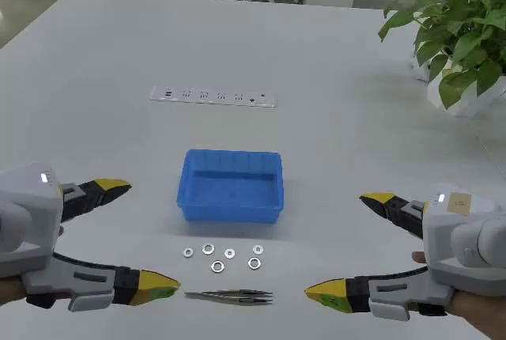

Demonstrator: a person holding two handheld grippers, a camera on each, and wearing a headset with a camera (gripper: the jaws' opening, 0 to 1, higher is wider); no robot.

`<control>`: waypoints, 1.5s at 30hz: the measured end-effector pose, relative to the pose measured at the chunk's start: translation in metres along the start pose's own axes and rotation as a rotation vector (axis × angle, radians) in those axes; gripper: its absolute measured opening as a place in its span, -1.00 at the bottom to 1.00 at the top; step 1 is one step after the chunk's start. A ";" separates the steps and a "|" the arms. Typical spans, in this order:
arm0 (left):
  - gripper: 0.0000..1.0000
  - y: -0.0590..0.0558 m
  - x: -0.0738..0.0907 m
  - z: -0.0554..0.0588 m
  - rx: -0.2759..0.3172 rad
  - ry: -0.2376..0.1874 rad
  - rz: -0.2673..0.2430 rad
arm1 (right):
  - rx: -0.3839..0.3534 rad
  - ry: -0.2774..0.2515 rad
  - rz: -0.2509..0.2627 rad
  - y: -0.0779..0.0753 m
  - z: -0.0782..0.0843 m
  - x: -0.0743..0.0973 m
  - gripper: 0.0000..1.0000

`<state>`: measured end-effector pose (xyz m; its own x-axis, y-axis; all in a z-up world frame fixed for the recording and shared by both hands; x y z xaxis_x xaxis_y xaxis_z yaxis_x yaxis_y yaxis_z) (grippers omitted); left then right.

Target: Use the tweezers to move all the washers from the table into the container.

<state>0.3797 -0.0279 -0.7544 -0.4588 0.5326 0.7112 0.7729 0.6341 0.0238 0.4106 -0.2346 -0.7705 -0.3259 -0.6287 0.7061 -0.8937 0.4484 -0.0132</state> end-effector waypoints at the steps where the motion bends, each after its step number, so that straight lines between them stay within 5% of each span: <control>1: 0.98 0.000 0.000 0.000 0.001 0.001 0.000 | 0.000 0.001 -0.001 0.000 0.000 0.000 1.00; 45: 0.98 0.002 0.000 0.001 -0.023 0.010 -0.008 | 0.025 0.016 0.003 -0.002 -0.001 -0.001 1.00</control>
<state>0.3809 -0.0268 -0.7551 -0.4612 0.5217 0.7178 0.7787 0.6257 0.0456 0.4126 -0.2344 -0.7705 -0.3240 -0.6169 0.7172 -0.9002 0.4341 -0.0332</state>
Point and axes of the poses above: the centre of the closed fingertips' face, and the gripper's own axes: x roughly backward along the fingers, y roughly to its left, z roughly out of its underside, the point moved 1 cm from there along x, roughly backward along the fingers, and after that the axes turned 14 degrees about y, right-handed, at the moved point
